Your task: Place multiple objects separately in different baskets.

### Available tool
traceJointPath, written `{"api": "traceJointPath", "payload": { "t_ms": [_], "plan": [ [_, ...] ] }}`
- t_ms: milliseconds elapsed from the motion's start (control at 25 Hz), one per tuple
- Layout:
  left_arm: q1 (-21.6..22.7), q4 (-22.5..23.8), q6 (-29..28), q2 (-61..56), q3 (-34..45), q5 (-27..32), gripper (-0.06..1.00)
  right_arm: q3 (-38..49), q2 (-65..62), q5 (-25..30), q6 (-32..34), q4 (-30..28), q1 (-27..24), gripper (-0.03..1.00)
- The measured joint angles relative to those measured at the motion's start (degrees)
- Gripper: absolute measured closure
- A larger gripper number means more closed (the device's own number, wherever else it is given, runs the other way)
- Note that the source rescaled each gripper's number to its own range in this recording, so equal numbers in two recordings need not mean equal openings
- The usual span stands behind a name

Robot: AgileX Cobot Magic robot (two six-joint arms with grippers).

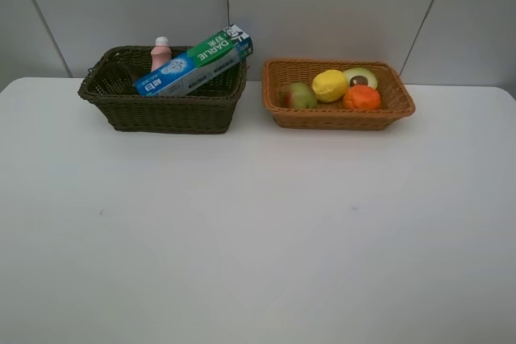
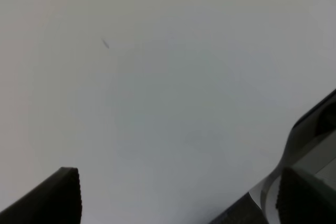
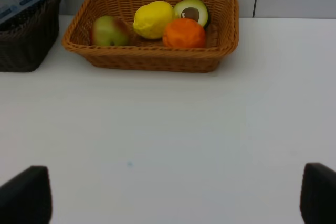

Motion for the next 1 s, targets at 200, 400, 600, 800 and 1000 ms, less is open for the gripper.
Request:
{"api": "traceJointPath", "payload": {
  "t_ms": [200,400,600,800,1000],
  "plan": [
    [0.0,0.0,-0.05,-3.15,3.05,-0.06,-0.04,0.0,0.0,0.0,0.0,-0.06,0.0,-0.03],
    [0.0,-0.07,-0.05,-7.78,7.7,-1.65,-0.04,0.0,0.0,0.0,0.0,-0.06,0.0,-0.03],
    [0.0,-0.19,-1.26,-13.81,13.66,-8.47,-0.04,0.0,0.0,0.0,0.0,-0.06,0.0,-0.03],
    [0.4,-0.26,-7.09,-18.65,15.46,-10.03,-0.04,0.0,0.0,0.0,0.0,-0.01,0.0,-0.03],
    [5.37,-0.45,-14.14,-23.82,15.6,-9.17,-0.04,0.0,0.0,0.0,0.0,-0.01,0.0,-0.03]
  ]
}}
